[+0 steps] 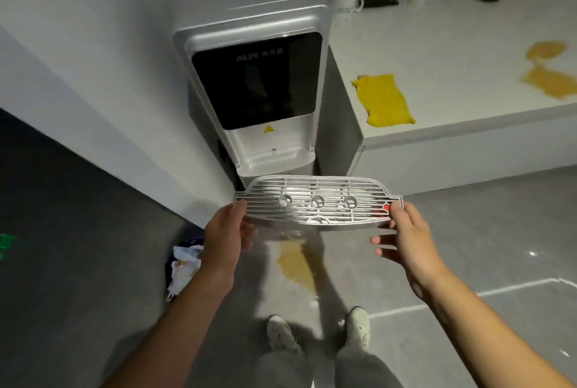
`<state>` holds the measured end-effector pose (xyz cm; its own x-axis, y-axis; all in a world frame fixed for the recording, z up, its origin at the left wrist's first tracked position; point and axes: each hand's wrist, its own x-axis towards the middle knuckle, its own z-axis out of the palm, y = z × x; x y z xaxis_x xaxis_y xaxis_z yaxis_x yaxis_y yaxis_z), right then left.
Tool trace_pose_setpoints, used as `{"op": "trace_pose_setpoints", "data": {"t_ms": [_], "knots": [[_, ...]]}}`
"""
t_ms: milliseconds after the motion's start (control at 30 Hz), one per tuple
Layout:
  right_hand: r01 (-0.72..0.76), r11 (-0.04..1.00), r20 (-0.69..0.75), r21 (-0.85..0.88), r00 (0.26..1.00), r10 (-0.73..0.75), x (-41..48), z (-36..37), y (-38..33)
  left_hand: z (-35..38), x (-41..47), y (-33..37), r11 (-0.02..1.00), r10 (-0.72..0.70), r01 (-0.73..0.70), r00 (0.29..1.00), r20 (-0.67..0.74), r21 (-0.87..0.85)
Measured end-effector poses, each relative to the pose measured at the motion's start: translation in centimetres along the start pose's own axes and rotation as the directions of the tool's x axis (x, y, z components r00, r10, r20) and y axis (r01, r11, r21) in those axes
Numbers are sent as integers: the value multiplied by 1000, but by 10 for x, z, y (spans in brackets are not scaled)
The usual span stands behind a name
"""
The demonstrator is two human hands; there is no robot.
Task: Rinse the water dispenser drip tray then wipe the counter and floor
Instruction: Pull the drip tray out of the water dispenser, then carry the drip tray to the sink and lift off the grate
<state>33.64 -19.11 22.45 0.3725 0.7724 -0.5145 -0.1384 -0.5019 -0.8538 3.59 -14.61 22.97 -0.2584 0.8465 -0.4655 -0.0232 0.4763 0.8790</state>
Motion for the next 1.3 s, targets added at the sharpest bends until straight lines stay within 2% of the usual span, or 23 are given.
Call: {"op": "trace_pose_setpoints", "data": {"t_ms": [200, 400, 700, 1067, 1300], "knots": [[4, 997, -128, 82, 992, 6, -38, -68, -7, 50, -45, 17, 997, -4, -4, 996, 93, 78], [17, 992, -196, 127, 981, 8, -54, -152, -4, 122, -81, 10, 996, 0, -19, 978, 210, 91], [11, 987, -321, 159, 946, 41, -52, -303, 2, 272, -125, 3, 984, 32, -92, 936, 350, 156], [31, 970, -494, 240, 864, 95, -7, -452, -24, 469, -152, 21, 963, 6, -170, 790, 613, 209], [44, 962, -596, 268, 792, 129, 54, -539, -54, 615, -150, 43, 962, 2, -188, 727, 686, 197]]}}
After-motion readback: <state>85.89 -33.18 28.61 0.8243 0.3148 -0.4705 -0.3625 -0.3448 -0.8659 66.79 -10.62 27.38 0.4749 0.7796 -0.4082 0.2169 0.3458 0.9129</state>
